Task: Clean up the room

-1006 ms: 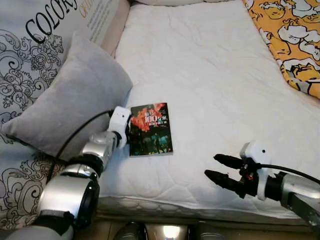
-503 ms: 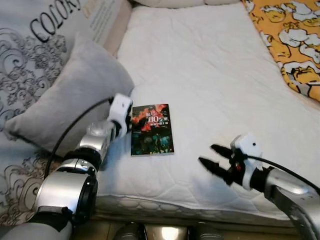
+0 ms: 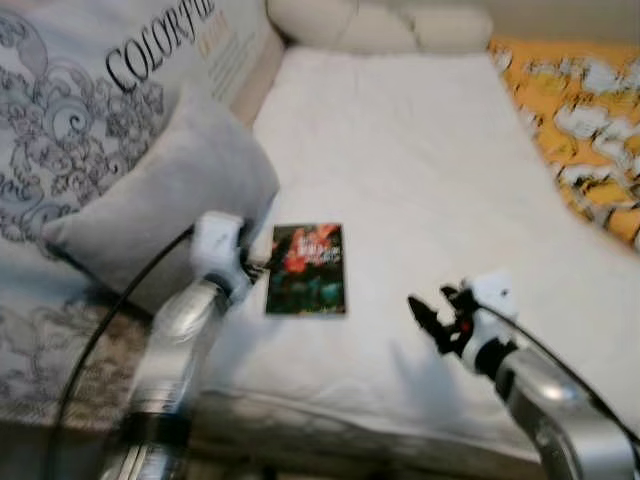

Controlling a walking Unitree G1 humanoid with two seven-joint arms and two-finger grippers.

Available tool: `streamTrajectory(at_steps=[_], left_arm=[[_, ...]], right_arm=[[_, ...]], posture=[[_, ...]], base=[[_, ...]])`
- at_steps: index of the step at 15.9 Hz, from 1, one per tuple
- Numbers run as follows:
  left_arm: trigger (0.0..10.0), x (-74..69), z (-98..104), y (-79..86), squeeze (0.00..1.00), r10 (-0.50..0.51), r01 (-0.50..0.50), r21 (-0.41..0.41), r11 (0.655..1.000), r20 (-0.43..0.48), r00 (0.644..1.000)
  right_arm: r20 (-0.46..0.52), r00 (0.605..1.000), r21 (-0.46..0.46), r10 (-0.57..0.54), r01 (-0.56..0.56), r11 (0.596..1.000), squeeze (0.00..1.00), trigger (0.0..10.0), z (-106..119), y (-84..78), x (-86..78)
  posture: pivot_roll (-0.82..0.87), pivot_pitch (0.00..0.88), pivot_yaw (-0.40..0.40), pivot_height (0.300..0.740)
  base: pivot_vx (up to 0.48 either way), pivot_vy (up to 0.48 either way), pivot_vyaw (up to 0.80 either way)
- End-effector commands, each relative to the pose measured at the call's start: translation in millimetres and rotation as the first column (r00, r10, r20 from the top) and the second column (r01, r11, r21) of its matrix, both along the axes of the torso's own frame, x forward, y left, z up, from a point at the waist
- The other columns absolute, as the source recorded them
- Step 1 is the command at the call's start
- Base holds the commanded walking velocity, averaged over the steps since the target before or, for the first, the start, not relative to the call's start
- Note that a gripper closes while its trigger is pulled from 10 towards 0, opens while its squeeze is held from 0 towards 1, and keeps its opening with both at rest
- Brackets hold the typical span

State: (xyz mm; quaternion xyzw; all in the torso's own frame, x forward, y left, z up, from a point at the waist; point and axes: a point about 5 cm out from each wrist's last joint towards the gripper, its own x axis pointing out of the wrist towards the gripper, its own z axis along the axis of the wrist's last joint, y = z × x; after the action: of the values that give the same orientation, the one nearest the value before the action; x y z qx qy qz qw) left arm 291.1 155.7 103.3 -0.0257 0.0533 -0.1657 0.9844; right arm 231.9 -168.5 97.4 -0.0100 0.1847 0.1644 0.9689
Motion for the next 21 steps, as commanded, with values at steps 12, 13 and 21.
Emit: streamTrajectory(at_steps=[12, 13, 21], left_arm=[[10.0, -54.9, 3, 23.5, 1.0, 0.254, -0.242, 0.126, 0.962, -0.096, 0.962], [10.0, -53.5, 4, 23.7, 1.0, 0.258, -0.246, 0.127, 0.961, -0.093, 0.962], [10.0, -47.5, 8, 22.3, 1.0, 0.264, -0.25, 0.148, 0.957, -0.084, 0.961]], right_arm=[[-0.023, 0.982, -0.04, -0.187, 0.186, 0.982, 0.0, 10.0, -31, -23.6, 7.4], [-0.023, 0.981, -0.031, -0.193, 0.192, 0.981, 0.0, 10.0, -31, -23.7, 9.7], [-0.025, 0.981, -0.045, -0.19, 0.189, 0.981, 0.0, 10.0, -27, -16.9, 20.5]], posture=[[-0.01, 0.0, 0.008, 0.74], [-0.01, 0.0, 0.007, 0.74], [0.0, 0.0, -0.011, 0.74]], base=[[0.0, -0.48, 0.0], [0.0, -0.48, 0.0], [0.0, -0.348, -0.2]])
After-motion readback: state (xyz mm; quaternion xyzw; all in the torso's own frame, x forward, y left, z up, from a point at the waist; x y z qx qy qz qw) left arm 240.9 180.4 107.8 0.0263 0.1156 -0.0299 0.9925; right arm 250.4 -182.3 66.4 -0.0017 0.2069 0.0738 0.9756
